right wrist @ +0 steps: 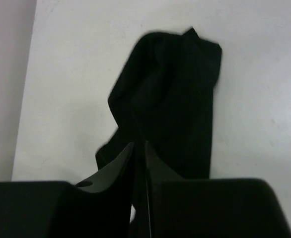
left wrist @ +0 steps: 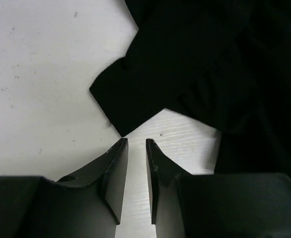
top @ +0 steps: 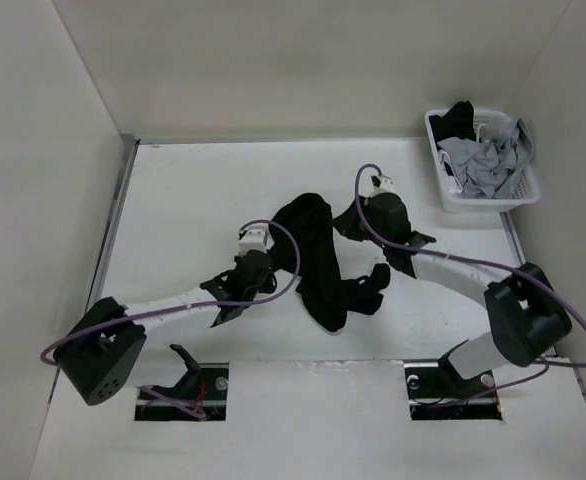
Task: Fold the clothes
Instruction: Move the tank top to the center of the board, then flatten the tank top out
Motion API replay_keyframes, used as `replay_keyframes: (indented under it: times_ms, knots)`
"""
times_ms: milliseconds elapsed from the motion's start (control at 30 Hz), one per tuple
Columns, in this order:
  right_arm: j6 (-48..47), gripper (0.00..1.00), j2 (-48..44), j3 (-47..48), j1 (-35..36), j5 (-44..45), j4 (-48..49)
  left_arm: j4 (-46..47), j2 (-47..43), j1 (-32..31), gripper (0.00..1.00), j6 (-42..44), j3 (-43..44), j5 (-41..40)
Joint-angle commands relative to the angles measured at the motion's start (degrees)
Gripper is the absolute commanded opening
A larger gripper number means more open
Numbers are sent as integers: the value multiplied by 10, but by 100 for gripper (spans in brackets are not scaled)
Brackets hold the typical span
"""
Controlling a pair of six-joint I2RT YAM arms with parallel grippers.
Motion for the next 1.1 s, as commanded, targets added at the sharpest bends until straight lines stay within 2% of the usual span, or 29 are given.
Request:
replay_keyframes:
  times_ms: [0, 167, 300, 500, 667, 900, 1067]
  knots:
    - [-4, 16, -59, -70, 18, 22, 33, -27, 47, -35, 21, 43, 51, -78]
    - [16, 24, -123, -157, 29, 25, 48, -40, 95, -37, 25, 20, 72, -107]
    - [22, 32, -123, -182, 30, 16, 70, -13, 87, -12, 30, -24, 57, -84]
    - [23, 33, -110, -186, 31, 6, 93, 25, 107, 38, 31, -78, 45, 2]
    - [20, 34, -112, -183, 31, 7, 93, 48, 135, 67, 24, -99, 36, 71]
    - [19, 44, -86, -174, 31, 13, 98, 5, 107, 78, 26, -109, 20, 79]
    - [20, 45, -70, -162, 31, 16, 98, -31, 93, 78, 27, -123, 15, 74]
